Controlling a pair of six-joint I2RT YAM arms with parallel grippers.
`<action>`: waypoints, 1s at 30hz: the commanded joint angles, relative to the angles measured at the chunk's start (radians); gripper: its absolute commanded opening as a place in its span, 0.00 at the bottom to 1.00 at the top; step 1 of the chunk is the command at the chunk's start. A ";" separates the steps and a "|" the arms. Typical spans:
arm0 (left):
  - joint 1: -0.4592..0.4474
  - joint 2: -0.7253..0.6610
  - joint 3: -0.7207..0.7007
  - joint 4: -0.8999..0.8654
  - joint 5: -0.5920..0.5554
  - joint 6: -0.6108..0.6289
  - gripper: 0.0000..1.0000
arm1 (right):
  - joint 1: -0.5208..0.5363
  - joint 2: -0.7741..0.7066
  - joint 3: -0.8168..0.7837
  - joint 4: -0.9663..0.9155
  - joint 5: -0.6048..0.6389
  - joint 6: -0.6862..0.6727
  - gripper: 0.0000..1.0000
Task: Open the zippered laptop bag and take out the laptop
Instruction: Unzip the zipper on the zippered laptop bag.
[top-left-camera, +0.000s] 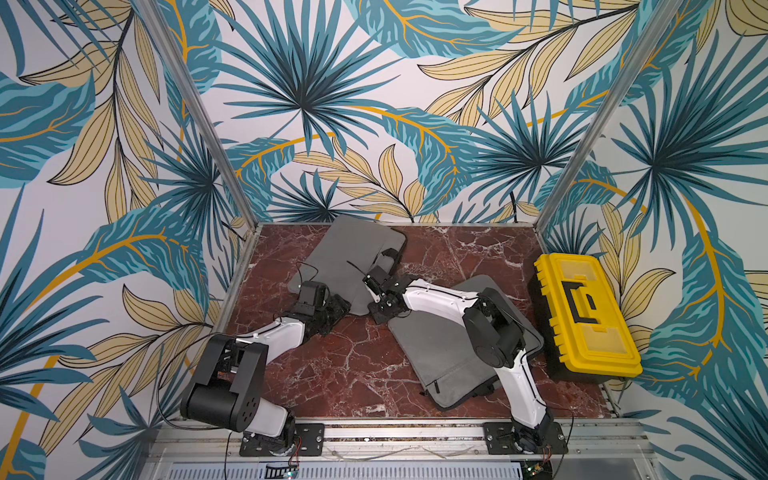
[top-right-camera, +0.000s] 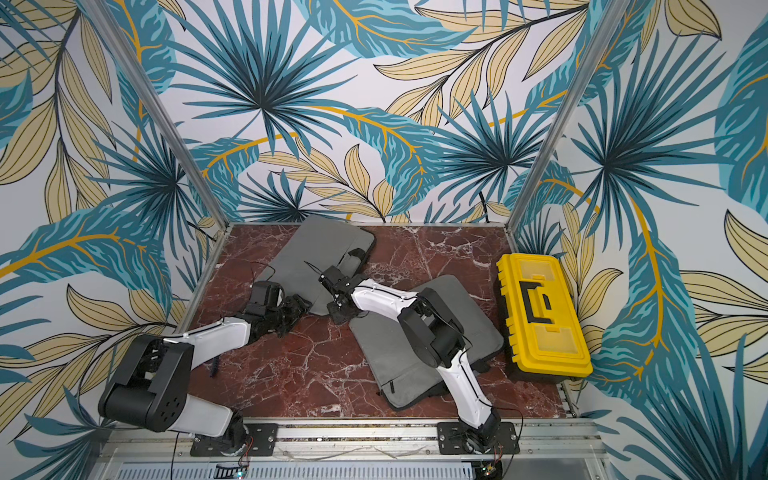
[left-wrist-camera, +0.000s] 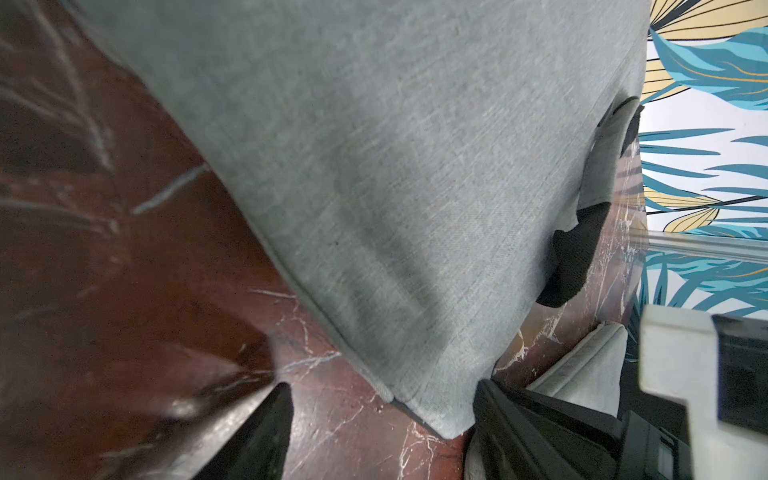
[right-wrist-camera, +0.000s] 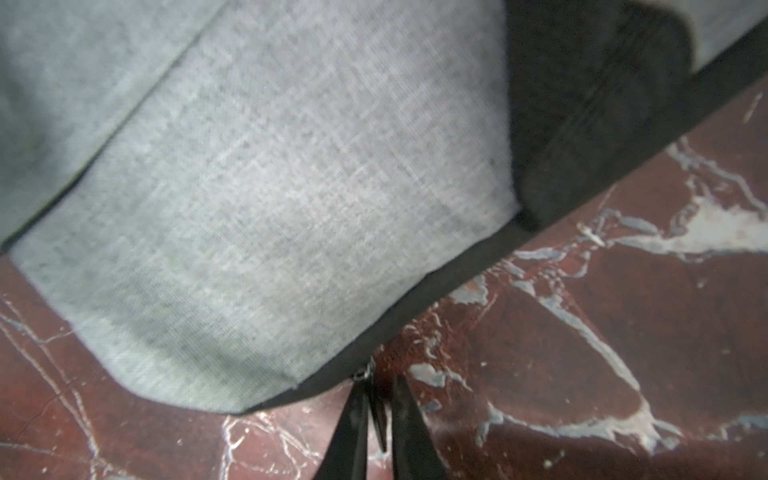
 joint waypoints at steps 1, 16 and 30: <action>-0.021 0.018 -0.004 0.035 0.003 -0.020 0.67 | -0.001 0.046 0.000 -0.004 0.004 -0.010 0.12; -0.106 0.116 0.000 0.161 0.022 -0.132 0.56 | -0.001 0.049 -0.009 0.011 -0.012 -0.007 0.00; -0.115 0.142 -0.025 0.186 -0.022 -0.176 0.28 | -0.001 0.033 -0.037 0.036 -0.009 0.014 0.00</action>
